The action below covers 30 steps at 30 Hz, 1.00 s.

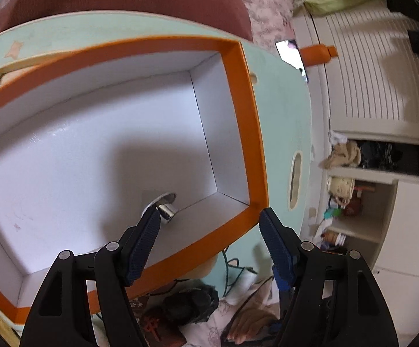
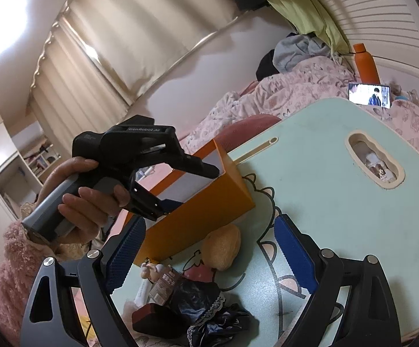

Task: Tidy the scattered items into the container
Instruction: 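Grasp the silver metal clip in the box with the left gripper, set it on the table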

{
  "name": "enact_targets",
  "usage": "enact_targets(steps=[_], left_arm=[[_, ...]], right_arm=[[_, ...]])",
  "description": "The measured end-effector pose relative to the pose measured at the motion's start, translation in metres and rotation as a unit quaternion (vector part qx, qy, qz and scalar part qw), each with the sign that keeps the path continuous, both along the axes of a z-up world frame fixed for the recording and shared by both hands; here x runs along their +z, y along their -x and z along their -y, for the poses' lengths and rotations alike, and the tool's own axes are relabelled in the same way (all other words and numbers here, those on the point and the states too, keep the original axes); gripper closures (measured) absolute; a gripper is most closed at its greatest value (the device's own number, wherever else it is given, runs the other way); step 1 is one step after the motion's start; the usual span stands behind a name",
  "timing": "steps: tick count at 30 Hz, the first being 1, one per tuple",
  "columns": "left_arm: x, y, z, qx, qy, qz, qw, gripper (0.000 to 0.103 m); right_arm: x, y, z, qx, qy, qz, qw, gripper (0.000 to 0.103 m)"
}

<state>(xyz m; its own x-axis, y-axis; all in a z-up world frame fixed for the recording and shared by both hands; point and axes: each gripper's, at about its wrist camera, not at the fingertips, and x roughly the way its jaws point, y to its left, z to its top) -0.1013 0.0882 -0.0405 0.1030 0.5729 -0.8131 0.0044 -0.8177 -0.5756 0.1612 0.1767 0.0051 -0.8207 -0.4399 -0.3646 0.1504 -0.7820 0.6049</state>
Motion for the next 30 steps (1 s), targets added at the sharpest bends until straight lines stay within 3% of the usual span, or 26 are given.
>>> enact_targets(steps=[5, 9, 12, 16, 18, 20, 21, 27, 30], left_arm=[[-0.001, -0.003, 0.014, 0.019, -0.001, -0.009, 0.9998, 0.032], [-0.015, -0.003, 0.010, 0.007, 0.048, 0.003, 0.9988, 0.032], [-0.029, 0.000, 0.008, -0.002, 0.060, 0.023, 0.9979, 0.032], [-0.028, -0.002, 0.000, -0.029, 0.075, -0.004, 0.9967, 0.030], [-0.027, -0.006, 0.001, -0.046, 0.100, -0.022, 0.9937, 0.040], [-0.024, -0.007, -0.003, -0.062, 0.135, -0.039, 0.9882, 0.064], [-0.024, -0.008, -0.002, -0.068, 0.148, -0.045, 0.9856, 0.069], [-0.021, -0.008, 0.011, -0.051, 0.141, -0.061, 0.9868, 0.072], [-0.009, -0.008, 0.018, -0.031, 0.100, -0.067, 0.9923, 0.072]], right_arm=[[0.000, 0.000, 0.000, 0.001, 0.002, -0.001, 1.000, 0.012], [-0.002, 0.001, 0.000, 0.003, 0.005, 0.005, 1.000, 0.012], [-0.002, 0.002, 0.000, 0.003, 0.005, 0.005, 1.000, 0.012], [-0.002, 0.002, -0.001, 0.003, 0.006, 0.007, 1.000, 0.012], [-0.003, 0.002, -0.001, 0.001, 0.008, 0.009, 1.000, 0.012], [-0.003, 0.003, -0.001, 0.002, 0.009, 0.012, 1.000, 0.012], [-0.004, 0.003, 0.000, 0.002, 0.009, 0.014, 1.000, 0.012], [-0.005, 0.003, -0.002, 0.002, 0.012, 0.018, 1.000, 0.012], [-0.005, 0.004, -0.004, 0.001, 0.012, 0.019, 1.000, 0.012]])
